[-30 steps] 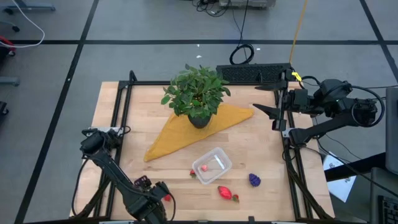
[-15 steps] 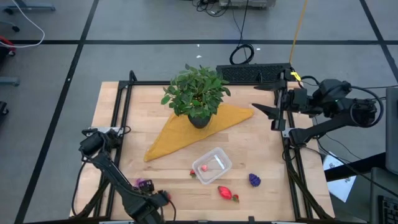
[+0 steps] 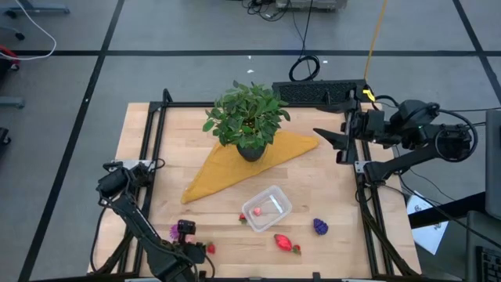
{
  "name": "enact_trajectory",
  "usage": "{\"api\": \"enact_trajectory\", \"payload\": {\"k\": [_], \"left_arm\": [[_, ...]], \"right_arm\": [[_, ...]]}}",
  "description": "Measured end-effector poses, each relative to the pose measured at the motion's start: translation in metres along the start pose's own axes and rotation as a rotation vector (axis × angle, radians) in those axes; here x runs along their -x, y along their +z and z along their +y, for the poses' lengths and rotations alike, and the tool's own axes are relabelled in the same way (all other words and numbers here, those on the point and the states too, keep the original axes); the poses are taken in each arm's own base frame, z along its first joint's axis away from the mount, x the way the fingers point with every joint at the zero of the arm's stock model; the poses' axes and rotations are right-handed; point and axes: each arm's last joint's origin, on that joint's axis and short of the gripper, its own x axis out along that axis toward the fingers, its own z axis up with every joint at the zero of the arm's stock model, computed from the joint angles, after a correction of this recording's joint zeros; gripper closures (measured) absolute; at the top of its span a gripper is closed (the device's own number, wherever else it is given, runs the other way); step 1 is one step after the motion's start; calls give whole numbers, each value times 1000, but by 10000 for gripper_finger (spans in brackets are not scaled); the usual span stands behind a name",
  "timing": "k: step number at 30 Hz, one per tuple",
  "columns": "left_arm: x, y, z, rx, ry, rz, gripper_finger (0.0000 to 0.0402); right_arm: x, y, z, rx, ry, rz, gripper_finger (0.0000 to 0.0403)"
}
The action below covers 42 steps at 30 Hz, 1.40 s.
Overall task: Pick and placing Produce into tupperware
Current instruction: Put the lychee into the transparent bin
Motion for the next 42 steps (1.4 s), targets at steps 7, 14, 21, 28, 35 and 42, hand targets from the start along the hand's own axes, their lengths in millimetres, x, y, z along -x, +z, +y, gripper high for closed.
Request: {"api": "enact_trajectory", "payload": {"k": [7,14,21,28,35,42], "left_arm": [[-4,2,4,-19,21,-1,5],[-19,-1,4,14,14,24,5],[-35,-5,3,14,-2,41,5],[-46,-7,2,-10,-17,27,5],[-50,-7,3,-14,-5,19,5],[-50,-7,2,-36,-5,10,5]], "right_arm": [[0,-1,0,9,3,10,174],[0,-1,1,9,5,13,174],[0,-1,1,10,5,13,174],[-5,-4,3,13,9,25,174],[-11,-8,6,21,15,42,174],[-13,-9,7,22,17,46,174]]}}
